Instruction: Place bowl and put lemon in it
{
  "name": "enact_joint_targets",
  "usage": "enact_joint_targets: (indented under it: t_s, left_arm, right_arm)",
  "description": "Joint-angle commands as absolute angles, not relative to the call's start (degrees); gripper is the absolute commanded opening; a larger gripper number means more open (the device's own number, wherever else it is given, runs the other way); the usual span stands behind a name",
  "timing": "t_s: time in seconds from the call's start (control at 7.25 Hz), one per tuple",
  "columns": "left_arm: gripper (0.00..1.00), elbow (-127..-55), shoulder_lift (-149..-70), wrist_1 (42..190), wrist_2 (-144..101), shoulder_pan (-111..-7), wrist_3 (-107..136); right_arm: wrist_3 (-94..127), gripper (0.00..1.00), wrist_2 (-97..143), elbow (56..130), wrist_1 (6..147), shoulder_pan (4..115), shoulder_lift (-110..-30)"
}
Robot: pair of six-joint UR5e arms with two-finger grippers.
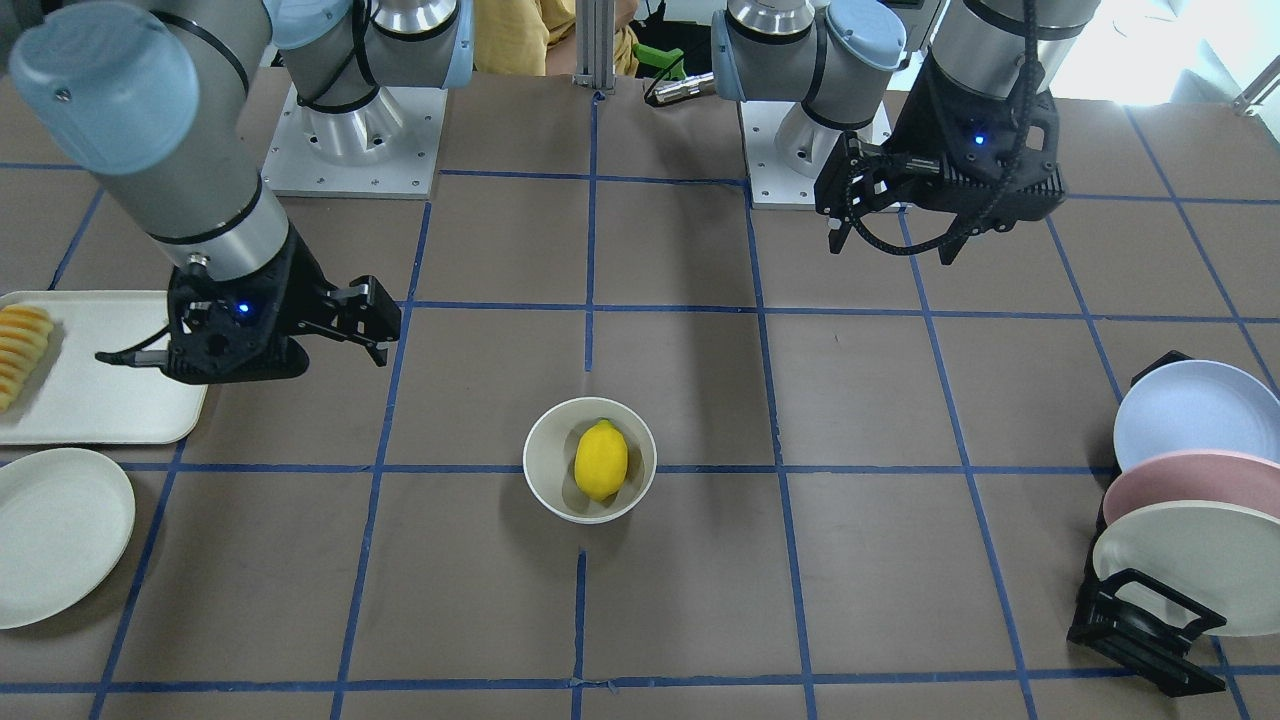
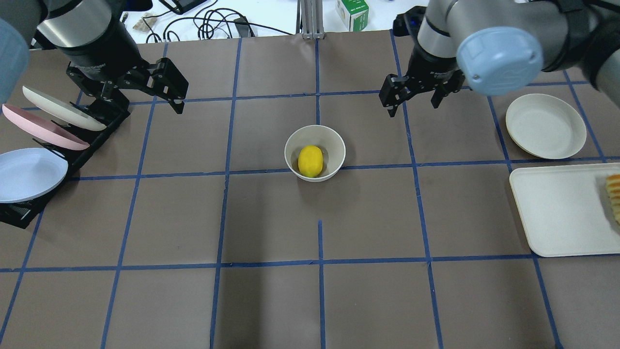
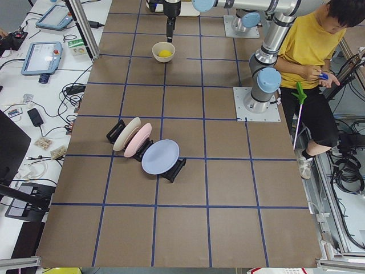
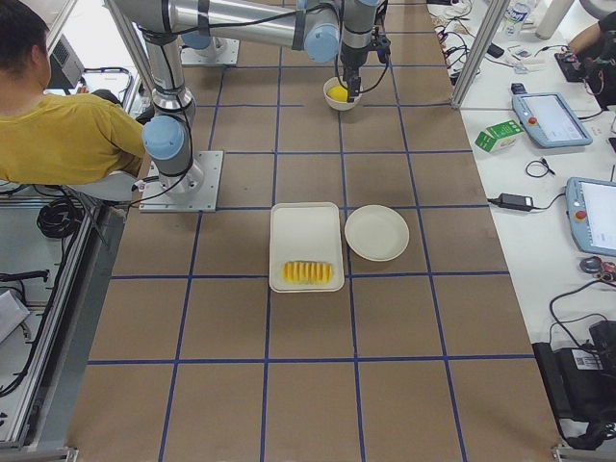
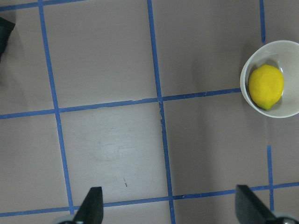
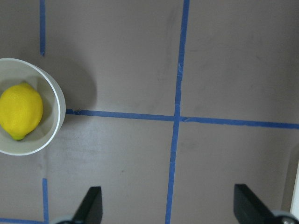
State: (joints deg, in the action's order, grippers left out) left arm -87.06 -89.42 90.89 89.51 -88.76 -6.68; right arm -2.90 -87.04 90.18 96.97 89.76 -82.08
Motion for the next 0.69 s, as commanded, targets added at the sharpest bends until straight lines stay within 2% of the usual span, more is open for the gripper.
enact_joint_targets:
  t_s: [0.0, 0.55]
  left_arm:
    - [1.00, -87.01, -89.56, 90.88, 89.38, -88.68, -6.59]
    - [1.00, -86.92, -89.47, 90.88, 89.39, -88.68, -6.59]
  right_arm:
    - [-0.79, 1.00, -87.45, 90.18, 92.90, 88.95, -86.12]
    - [6.24, 1.00, -87.98, 91.40, 92.55, 89.47, -88.24]
